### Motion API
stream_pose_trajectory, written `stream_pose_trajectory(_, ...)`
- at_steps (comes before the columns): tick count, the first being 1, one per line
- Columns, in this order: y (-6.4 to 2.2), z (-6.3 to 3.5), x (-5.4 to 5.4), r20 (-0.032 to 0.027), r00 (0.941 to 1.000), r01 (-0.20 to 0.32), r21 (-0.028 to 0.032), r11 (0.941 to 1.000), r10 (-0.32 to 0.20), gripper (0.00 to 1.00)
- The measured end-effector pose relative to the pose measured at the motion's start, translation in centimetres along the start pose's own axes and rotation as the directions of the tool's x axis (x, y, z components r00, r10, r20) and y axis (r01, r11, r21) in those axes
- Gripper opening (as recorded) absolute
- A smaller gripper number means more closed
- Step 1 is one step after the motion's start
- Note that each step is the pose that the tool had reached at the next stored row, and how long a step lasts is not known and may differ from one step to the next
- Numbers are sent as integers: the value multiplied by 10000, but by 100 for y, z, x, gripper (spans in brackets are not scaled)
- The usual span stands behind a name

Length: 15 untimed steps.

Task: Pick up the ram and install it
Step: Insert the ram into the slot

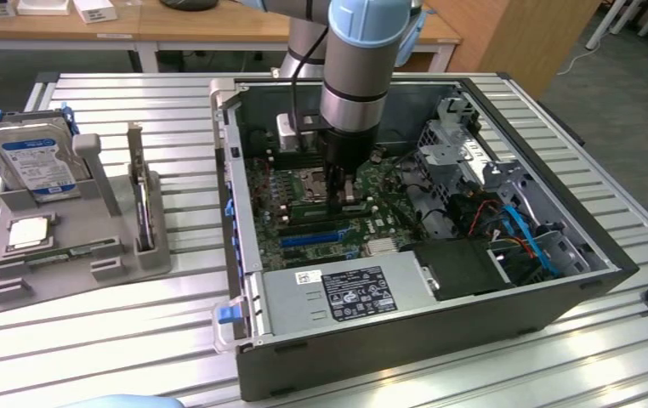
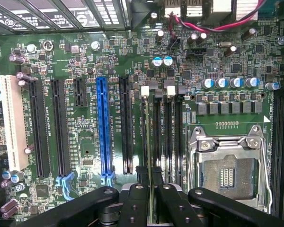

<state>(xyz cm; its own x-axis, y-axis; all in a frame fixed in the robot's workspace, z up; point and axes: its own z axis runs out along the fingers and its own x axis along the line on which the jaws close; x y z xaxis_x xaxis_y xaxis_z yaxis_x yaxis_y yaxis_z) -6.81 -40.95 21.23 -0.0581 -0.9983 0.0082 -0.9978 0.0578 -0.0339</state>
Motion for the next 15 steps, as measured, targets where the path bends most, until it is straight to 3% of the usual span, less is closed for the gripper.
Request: stream_pose_trajectory(15, -1, 8, -1, 5, 10000, 1, 9, 10000, -1, 15)
